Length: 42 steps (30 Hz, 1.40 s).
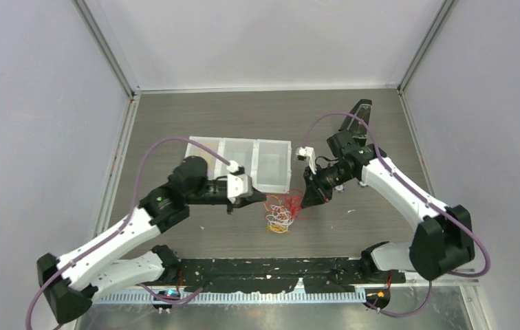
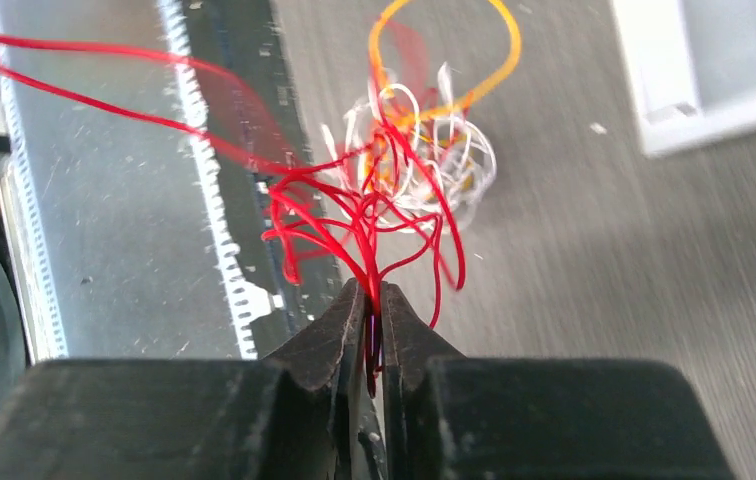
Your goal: Untangle the cables
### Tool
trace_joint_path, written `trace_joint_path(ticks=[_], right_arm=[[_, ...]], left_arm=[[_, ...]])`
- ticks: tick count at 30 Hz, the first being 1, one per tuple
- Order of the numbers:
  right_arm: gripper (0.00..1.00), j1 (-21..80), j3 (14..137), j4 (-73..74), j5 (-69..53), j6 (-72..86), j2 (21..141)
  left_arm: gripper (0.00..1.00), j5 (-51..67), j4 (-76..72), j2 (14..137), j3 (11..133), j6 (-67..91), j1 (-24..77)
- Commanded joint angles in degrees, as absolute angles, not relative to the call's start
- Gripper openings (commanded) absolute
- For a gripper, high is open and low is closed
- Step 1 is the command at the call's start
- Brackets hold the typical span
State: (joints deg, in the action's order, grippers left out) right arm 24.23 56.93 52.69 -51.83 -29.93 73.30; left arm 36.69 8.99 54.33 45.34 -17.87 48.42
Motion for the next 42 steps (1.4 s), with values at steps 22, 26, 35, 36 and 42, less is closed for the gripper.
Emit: trace_joint_path(ticks=[22,26,35,36,42], right_arm=[[0.10,15.03,53.57,53.91,-21.79,-41.72,89.13],[0.09,14.08,53.99,53.99,-22.86,-41.91,89.79],[0.06,11.99,59.61,56.90,-44.00,-43.87,73.19],[0.05,12.18,60.28,57.32,-46.09,-45.29,72.06],[0.05,15.37,61.30,59.29,-49.75,-50.85,64.92]], left_arm=[[0.00,28.98,11.64,53.12,94.35,2.82,30.76],[0.00,29.81,15.57,55.95,98.46,4.16,30.71],[0.70,39.34,21.02,52.29,73.09,-3.88,30.73],[0.71,40.78,21.26,52.59,71.57,-4.55,30.72],[0.72,47.43,22.12,58.35,66.70,-11.79,30.82]])
